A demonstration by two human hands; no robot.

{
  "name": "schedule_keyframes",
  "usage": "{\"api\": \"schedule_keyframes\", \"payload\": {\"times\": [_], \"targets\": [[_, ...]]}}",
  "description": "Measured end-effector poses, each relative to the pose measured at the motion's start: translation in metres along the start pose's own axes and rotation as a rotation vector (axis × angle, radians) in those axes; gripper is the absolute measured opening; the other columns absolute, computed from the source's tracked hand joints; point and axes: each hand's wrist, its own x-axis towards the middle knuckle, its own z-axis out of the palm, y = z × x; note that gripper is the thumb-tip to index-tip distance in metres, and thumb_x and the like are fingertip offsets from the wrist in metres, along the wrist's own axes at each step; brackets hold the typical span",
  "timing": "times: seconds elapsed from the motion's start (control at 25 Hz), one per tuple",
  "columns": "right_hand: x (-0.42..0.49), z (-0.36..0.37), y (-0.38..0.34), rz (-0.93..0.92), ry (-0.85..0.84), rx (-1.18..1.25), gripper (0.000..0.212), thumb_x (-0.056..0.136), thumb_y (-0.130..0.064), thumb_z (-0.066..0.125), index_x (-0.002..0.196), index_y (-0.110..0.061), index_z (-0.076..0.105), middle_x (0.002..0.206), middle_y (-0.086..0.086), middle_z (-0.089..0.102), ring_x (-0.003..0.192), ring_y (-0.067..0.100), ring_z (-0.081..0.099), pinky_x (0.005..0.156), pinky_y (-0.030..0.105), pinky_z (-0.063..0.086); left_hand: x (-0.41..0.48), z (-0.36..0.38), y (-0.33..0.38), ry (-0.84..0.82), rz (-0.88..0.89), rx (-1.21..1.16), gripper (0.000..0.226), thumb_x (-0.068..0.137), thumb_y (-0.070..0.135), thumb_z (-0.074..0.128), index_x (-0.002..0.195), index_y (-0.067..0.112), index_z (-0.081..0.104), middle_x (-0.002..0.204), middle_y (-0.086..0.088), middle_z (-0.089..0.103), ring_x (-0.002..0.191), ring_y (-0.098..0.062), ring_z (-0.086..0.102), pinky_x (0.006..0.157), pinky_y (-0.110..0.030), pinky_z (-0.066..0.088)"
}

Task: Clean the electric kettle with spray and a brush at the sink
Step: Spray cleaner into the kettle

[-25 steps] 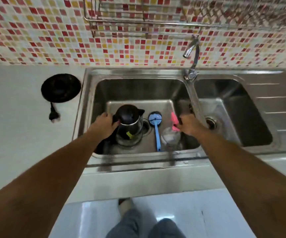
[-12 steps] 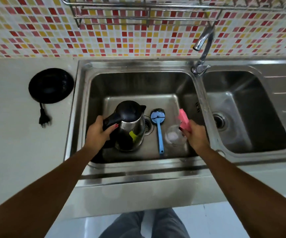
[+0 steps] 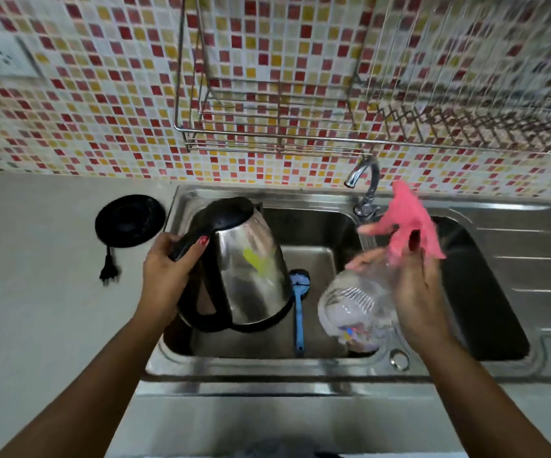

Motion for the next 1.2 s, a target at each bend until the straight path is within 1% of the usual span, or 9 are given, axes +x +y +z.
{"api": "schedule_keyframes", "payload": {"times": [0.08,0.16,0.24,0.4,0.64,0.8,0.92,1.04,1.2], "targets": [[-0.003,0.006,0.001,0.098,-0.122,0.098,0.013,0.097,-0.023,0.038,0.097,-0.017,0.049,0.055,-0.001,0.060,0.044,-0.001,0.055,0.050,0.007,0.046,-0.005,0.011,0.011,0.017,0.012,-0.067,0.028,0.069,0.048,0.077,0.078,0.038,0.052,0.078,-0.004,0.061,0.065,-0.019,0.059,0.062,-0.035,0.048],[-0.005,0.013,0.011,0.103,-0.276,0.175,0.021,0.090,-0.031,0.045,0.107,-0.021,0.051,0.066,0.006,0.066,0.041,0.009,0.055,0.043,0.022,0.049,-0.009,0.024,0.019,0.023,0.042,-0.113,0.027,0.078,0.031,0.077,0.091,0.030,0.054,0.085,0.001,0.064,0.064,-0.013,0.061,0.059,-0.028,0.051],[-0.009,0.017,0.027,0.151,-0.354,0.064,0.029,0.089,-0.032,0.049,0.115,-0.026,0.061,0.073,0.010,0.065,0.044,0.007,0.054,0.044,0.024,0.049,-0.012,0.035,0.023,0.021,0.042,-0.142,0.024,0.082,0.022,0.074,0.100,0.021,0.057,0.090,0.002,0.067,0.067,-0.011,0.063,0.060,-0.025,0.052],[-0.017,0.015,0.044,0.123,-0.344,-0.187,0.045,0.089,-0.043,0.052,0.095,-0.002,0.070,0.062,0.018,0.062,0.035,0.013,0.051,0.037,0.036,0.047,-0.012,0.048,0.023,-0.013,0.006,-0.173,0.025,0.081,0.028,0.076,0.104,0.024,0.069,0.099,-0.003,0.074,0.088,-0.021,0.070,0.073,-0.035,0.055],[-0.022,0.000,0.037,0.098,-0.361,-0.242,0.019,0.093,-0.026,0.053,0.088,-0.028,0.071,0.062,0.022,0.060,0.037,0.019,0.052,0.041,0.035,0.047,-0.023,0.057,0.026,0.005,-0.006,-0.174,0.037,0.082,0.027,0.074,0.118,0.016,0.068,0.107,-0.004,0.073,0.090,-0.018,0.070,0.075,-0.035,0.055],[-0.026,-0.005,0.038,0.119,-0.389,-0.231,0.032,0.093,-0.030,0.053,0.075,-0.006,0.064,0.063,0.024,0.060,0.039,0.018,0.052,0.042,0.034,0.046,-0.027,0.056,0.026,-0.001,-0.026,-0.164,0.041,0.081,0.031,0.075,0.120,0.018,0.068,0.109,0.000,0.073,0.099,-0.018,0.071,0.082,-0.034,0.057],[-0.029,-0.006,0.036,0.065,-0.390,-0.243,0.027,0.093,-0.028,0.053,0.074,-0.012,0.065,0.062,0.022,0.059,0.042,0.027,0.052,0.043,0.038,0.046,-0.028,0.057,0.026,0.008,-0.038,-0.169,0.041,0.082,0.031,0.074,0.121,0.019,0.068,0.105,-0.003,0.074,0.094,-0.021,0.072,0.079,-0.038,0.058],[-0.029,-0.009,0.032,0.004,-0.397,-0.249,0.023,0.088,-0.040,0.054,0.077,-0.026,0.068,0.061,0.018,0.059,0.044,0.025,0.052,0.044,0.032,0.043,-0.029,0.058,0.028,0.010,-0.042,-0.177,0.038,0.084,0.028,0.073,0.121,0.018,0.068,0.099,-0.007,0.075,0.088,-0.025,0.071,0.079,-0.043,0.056],[-0.028,-0.011,0.037,0.039,-0.347,-0.239,0.037,0.080,-0.055,0.046,0.068,-0.025,0.065,0.058,0.019,0.058,0.042,0.029,0.053,0.044,0.043,0.048,-0.030,0.062,0.029,0.009,-0.046,-0.203,0.035,0.085,0.024,0.072,0.119,0.016,0.069,0.095,-0.010,0.075,0.082,-0.026,0.069,0.078,-0.044,0.054]]}}
